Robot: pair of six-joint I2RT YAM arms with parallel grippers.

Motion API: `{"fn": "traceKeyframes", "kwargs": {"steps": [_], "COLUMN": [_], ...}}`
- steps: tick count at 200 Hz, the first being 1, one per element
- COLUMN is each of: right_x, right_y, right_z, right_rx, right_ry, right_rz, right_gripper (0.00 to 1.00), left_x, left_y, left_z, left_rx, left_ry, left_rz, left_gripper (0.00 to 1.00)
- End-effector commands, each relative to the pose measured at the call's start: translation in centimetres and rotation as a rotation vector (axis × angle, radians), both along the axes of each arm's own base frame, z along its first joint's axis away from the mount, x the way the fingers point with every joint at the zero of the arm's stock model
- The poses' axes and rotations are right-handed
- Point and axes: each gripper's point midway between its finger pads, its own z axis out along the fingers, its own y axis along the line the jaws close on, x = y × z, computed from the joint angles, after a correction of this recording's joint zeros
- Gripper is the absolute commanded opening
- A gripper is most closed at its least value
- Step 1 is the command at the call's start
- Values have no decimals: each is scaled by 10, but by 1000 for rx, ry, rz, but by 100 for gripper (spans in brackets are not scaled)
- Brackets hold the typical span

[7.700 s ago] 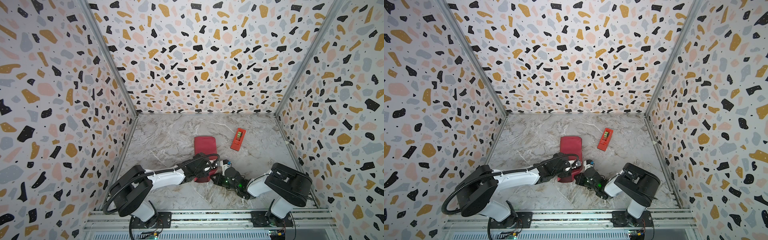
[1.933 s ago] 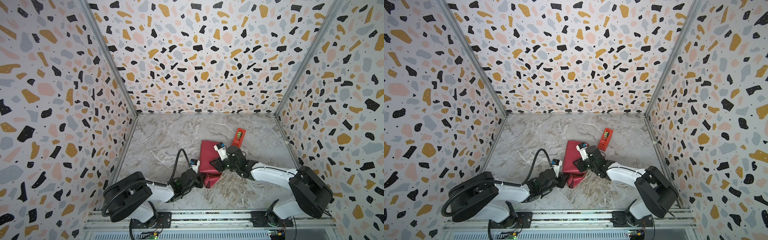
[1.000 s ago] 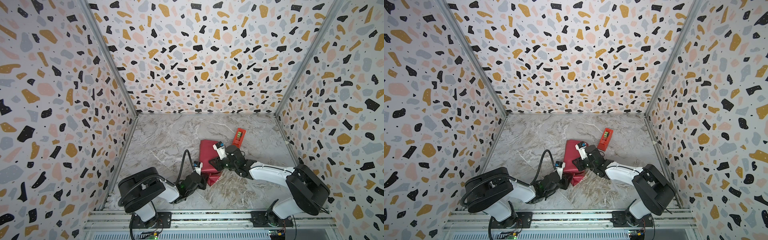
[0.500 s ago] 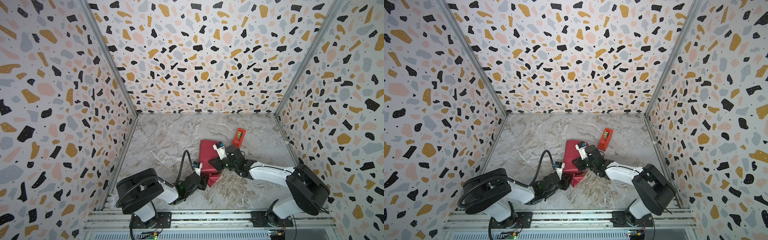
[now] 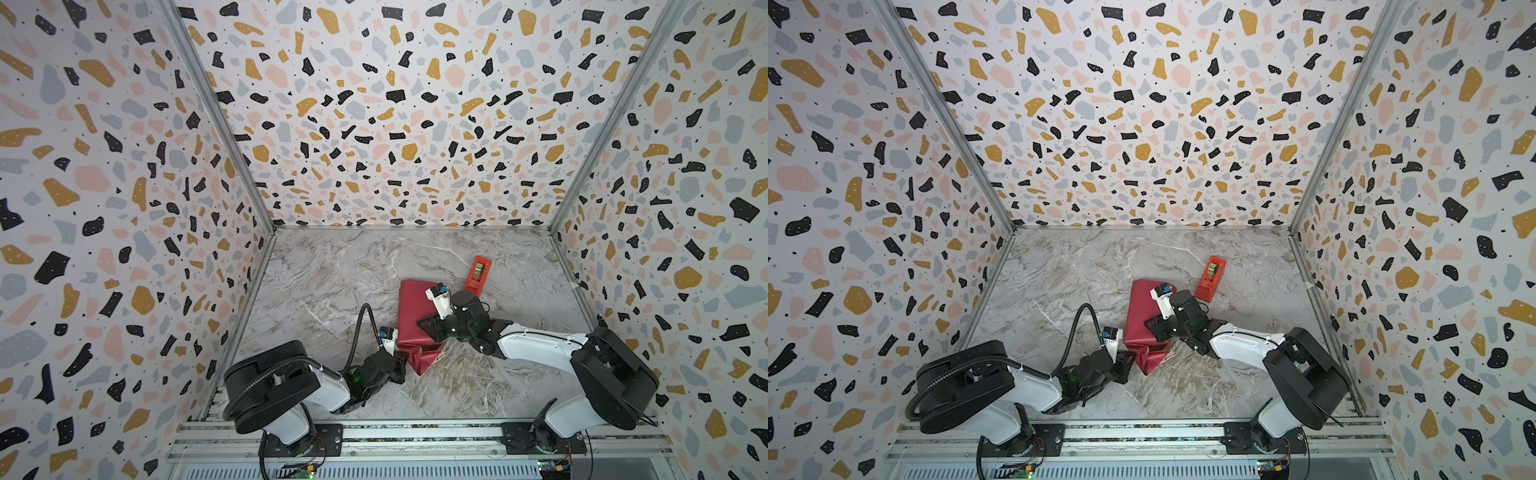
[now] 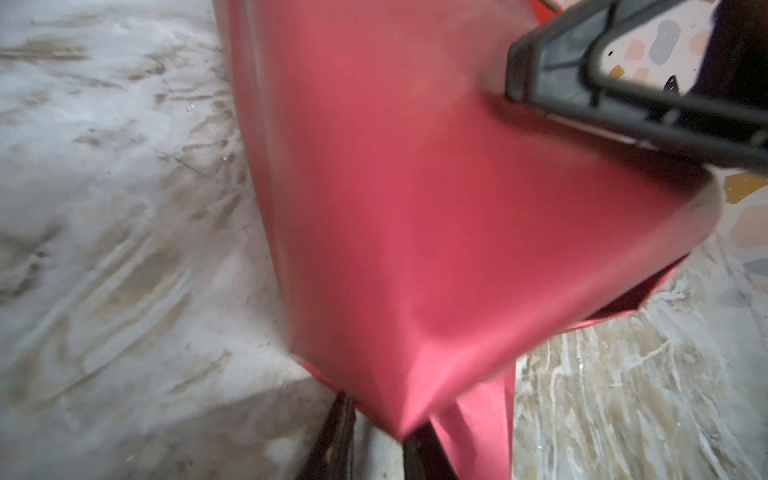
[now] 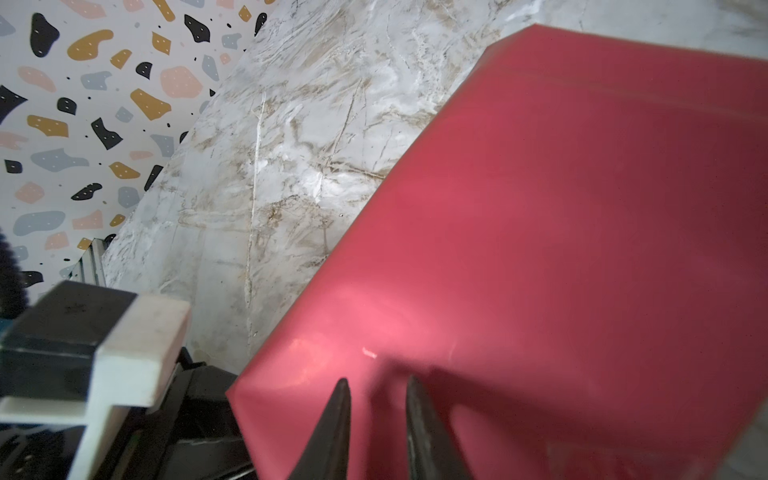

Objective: Wrap the gift box in paper

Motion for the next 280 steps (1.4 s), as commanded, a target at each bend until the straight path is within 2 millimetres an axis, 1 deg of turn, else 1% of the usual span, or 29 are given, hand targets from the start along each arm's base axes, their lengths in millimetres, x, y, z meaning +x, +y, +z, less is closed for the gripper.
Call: {"fn": "traceKeyframes", "kwargs": {"steps": [1, 21, 47, 76, 88, 121, 146, 164, 179, 206, 235, 260, 280], "right_x": [-41, -42, -42, -42, -42, -42, -42, -42, -42, -42, -42, -43, -45], "right_y": [-30, -31, -31, -31, -31, -31, -31, -30, -30, -29, -29, -30, -31], "right_z": [-72, -73, -73, -73, -73, -73, -73, -73, -73, -74, -75, -76, -77], "right_rx": [-194, -196, -196, -199, -198, -198, -199, -198, -196, -195, -193, -193, -194], "right_ry": [229, 232, 231, 231, 230, 231, 232, 233, 236, 237, 241, 243, 245], "right_rz": [8, 5, 5, 6, 6, 7, 7, 8, 9, 8, 7, 8, 7], "right_gripper": [25, 25, 25, 24, 24, 24, 24, 24, 24, 24, 24, 24, 24], "left_x": [8, 11, 13, 11, 9, 3, 2, 4, 6, 9, 11, 15, 17], "left_y": [-16, -21, -25, -25, -26, -27, -23, -17, -13, -23, -36, -42, -41], "left_z": [12, 10, 9, 5, 6, 15, 23, 30, 33, 30, 27, 24, 20], "left_rx": [-39, -40, -42, -27, -36, -45, -56, -64, -53, -30, -62, -58, -48], "left_ry": [-42, -44, -47, -44, -45, -64, -79, -102, -123, -132, -123, -122, -117], "left_rz": [-12, -13, -15, -26, -33, -55, -49, -29, -15, -44, -60, -53, -40], "left_gripper": [20, 20, 22, 22, 22, 25, 25, 23, 22, 21, 21, 23, 25]}}
